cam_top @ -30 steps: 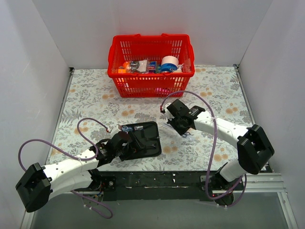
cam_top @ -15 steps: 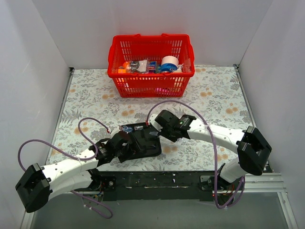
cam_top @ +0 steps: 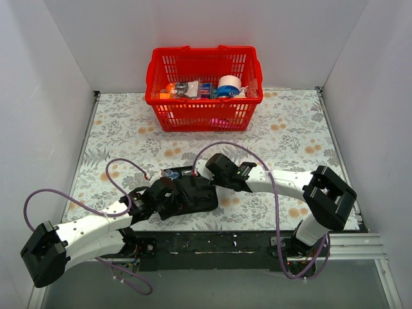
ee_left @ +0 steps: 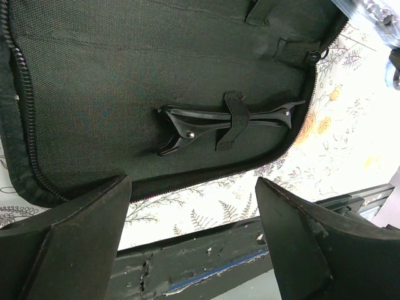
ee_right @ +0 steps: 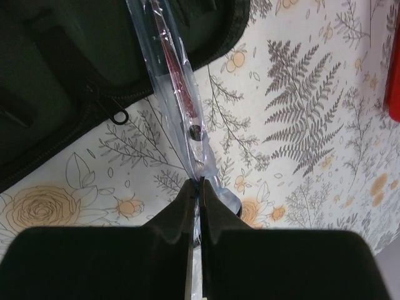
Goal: Sort the hair-cutting tools
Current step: Place the scissors in the hairdressing tool bag.
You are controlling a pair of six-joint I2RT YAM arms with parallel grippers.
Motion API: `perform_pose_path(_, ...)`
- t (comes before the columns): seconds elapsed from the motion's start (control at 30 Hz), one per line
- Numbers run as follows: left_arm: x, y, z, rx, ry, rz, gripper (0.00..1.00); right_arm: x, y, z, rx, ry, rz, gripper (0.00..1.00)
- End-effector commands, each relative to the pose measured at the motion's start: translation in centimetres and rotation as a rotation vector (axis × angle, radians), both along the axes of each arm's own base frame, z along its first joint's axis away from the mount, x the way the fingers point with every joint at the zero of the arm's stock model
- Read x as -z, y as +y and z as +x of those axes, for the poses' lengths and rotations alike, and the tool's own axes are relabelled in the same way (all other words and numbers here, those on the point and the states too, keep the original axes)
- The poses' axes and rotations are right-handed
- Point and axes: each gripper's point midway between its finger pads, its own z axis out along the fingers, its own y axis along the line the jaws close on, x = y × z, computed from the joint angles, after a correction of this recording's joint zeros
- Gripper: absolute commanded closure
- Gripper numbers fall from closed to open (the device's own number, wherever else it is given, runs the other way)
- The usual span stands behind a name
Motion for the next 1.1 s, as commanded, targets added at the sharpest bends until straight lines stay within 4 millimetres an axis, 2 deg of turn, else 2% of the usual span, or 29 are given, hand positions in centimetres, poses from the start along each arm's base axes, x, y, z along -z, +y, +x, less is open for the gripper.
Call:
perform_pose_path(0.0, 0.2, 0.4, -1.3, 0.040, 0.044, 0.026, 0.19, -0.8, 2.4, 0.6, -0.135, -0.117, 0.037, 0.99)
perform_pose_path(0.2, 0.2, 0.4, -1.3, 0.037, 0.047, 0.025, 0.19, -0.1, 3.3, -1.3, -0.238, -0.104, 0.039, 0.99)
perform_pose_path(0.4, 0.2, 0.3, -1.3, 0.040, 0.047, 0.021, 0.19, -0.5, 3.8, -1.8, -0.296, -0.137, 0.054, 0.99)
perform_pose_path(0.53, 0.3, 0.3, -1.4, 0.042, 0.048, 0.021, 0.19, -1.3, 5.2, -1.2, -0.318, -0.188, 0.086, 0.99)
perform_pose_path(0.7, 0.3, 0.4, -1.4, 0.041, 0.044, 0.018, 0.19, -1.2, 7.0, -0.2, -0.352, -0.224, 0.081, 0.99)
perform_pose_path(0.83, 0.2, 0.5, -1.5, 0.041, 0.042, 0.013, 0.19, 0.0, 8.9, 0.0, -0.391, -0.202, 0.084, 0.99)
perform_pose_path(1.0, 0.1, 0.4, -1.5, 0.045, 0.041, 0.010, 0.19, 0.0, 11.3, 1.3, -0.425, -0.261, 0.115, 0.99)
perform_pose_path(1.07, 0.2, 0.4, -1.5, 0.048, 0.042, 0.011, 0.19, 0.7, 11.6, 1.8, -0.435, -0.279, 0.085, 0.99)
